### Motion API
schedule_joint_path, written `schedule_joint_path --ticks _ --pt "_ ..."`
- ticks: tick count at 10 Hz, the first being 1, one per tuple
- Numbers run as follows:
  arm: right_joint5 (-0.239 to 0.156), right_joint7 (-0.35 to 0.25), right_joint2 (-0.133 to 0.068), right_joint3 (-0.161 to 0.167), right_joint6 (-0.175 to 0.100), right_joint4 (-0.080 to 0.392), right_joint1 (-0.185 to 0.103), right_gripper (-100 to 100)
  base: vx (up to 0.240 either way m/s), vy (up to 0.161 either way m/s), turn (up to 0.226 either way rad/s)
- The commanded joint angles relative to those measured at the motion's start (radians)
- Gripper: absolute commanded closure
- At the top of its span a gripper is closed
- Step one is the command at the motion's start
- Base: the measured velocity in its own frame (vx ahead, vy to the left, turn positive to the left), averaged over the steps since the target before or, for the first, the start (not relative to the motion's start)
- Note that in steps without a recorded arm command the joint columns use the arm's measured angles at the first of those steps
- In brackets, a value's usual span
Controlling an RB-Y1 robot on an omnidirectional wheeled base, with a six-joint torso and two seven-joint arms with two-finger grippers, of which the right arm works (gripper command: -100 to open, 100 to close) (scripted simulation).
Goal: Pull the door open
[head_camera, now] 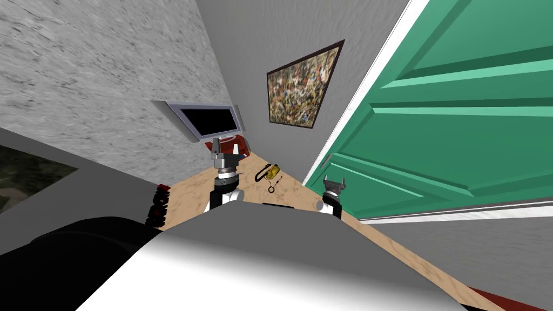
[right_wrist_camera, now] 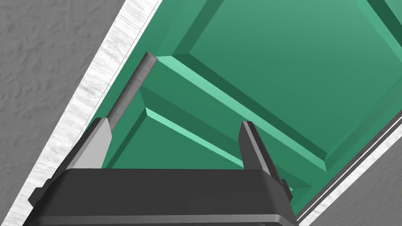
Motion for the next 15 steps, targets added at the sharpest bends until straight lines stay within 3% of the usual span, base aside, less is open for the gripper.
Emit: schedule_joint_path --ticks 1,7,10,13,15 --pt "-0.021 -0.033 0.002 -0.009 -0.016 0.046 -0.014 -100 0.027 -0.070 0.142" --pt "-0.108 -0.165 -0.002 -0.052 -0.064 0.198 -0.061 -100 0.037 -0.074 0.172" --pt "-0.124 -0.189 -0.002 -0.060 -0.072 0.226 -0.070 -100 0.023 -0.064 0.079" --pt "-0.170 -0.259 -0.003 -0.082 -0.098 0.304 -0.095 -100 0.033 -0.070 0.182" --pt "-0.184 -0.279 -0.003 -0.089 -0.105 0.330 -0.102 -100 0.026 -0.067 0.074"
